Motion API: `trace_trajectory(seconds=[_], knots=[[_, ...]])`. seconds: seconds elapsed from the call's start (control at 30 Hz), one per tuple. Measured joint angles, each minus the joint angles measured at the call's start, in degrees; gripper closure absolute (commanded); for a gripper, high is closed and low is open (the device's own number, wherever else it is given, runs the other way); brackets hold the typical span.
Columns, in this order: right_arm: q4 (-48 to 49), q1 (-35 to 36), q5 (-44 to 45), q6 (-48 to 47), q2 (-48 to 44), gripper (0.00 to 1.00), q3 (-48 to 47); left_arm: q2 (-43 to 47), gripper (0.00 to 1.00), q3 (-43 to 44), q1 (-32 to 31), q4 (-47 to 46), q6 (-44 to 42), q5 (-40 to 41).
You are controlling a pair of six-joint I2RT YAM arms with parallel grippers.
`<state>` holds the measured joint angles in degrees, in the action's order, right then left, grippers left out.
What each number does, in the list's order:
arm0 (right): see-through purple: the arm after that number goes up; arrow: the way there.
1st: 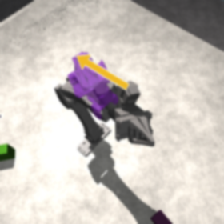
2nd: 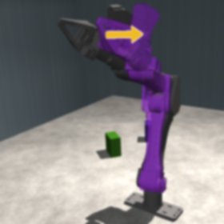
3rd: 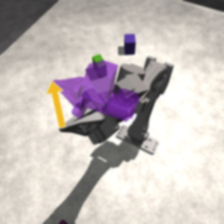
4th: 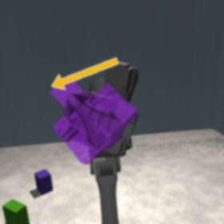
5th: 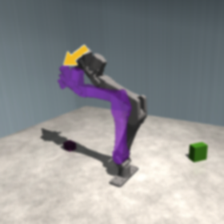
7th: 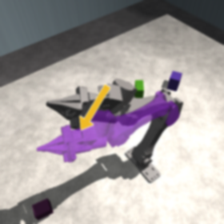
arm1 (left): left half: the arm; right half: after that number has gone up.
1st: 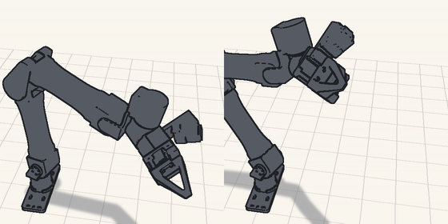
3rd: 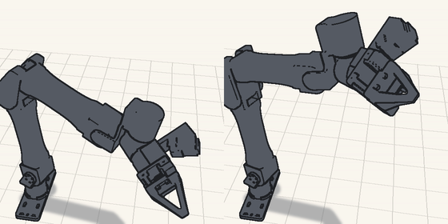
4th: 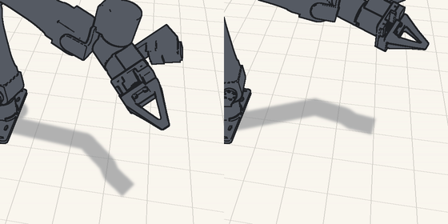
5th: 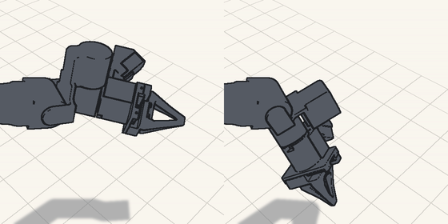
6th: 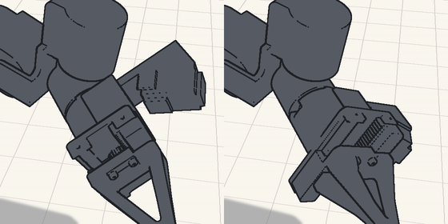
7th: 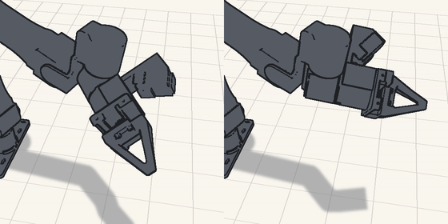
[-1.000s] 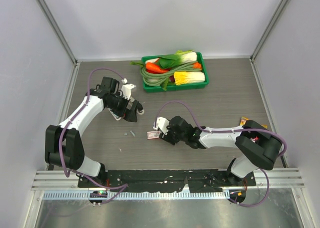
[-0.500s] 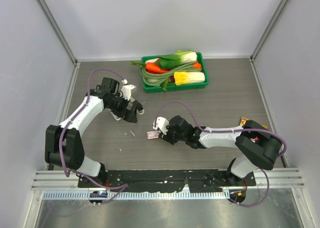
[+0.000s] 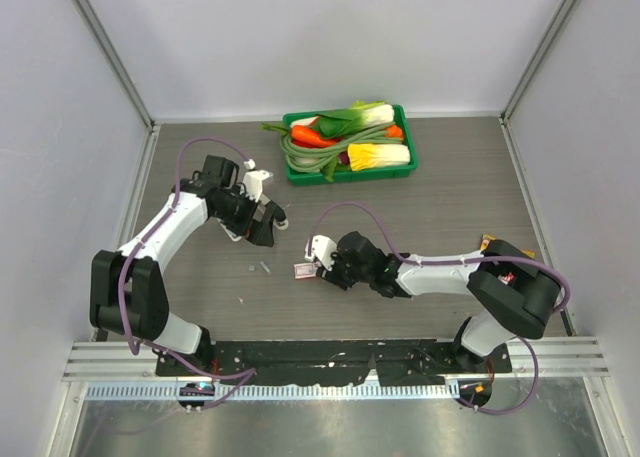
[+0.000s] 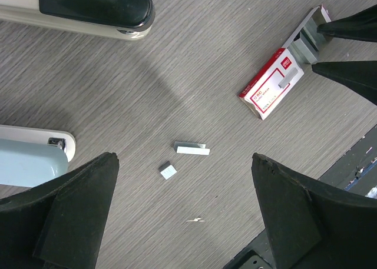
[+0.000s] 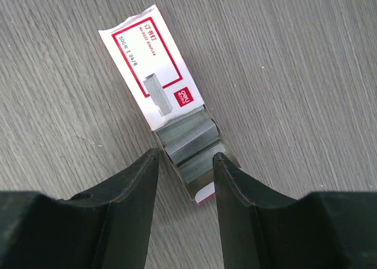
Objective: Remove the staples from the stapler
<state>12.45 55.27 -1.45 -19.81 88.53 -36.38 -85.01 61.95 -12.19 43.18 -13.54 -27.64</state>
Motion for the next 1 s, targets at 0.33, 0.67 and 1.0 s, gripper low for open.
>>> trace_trajectory(seconds=[0.33,0.67,1.0], knots=[[-0.6,0.0,-1.9,0.3,1.0,0.53,-1.7,0.0,0.00,0.0,0.0,0.2,-0.4,0.0],[-1.3,-0.9,-2.7,2.8,-8.7,0.66,-1.7,0.0,0.00,0.0,0.0,0.5,-0.5,0.0],[-4.5,-1.9,3.3,8.5,-5.6,0.99,-4.9,0.0,0.00,0.0,0.0,1.2,-0.5,0.0]])
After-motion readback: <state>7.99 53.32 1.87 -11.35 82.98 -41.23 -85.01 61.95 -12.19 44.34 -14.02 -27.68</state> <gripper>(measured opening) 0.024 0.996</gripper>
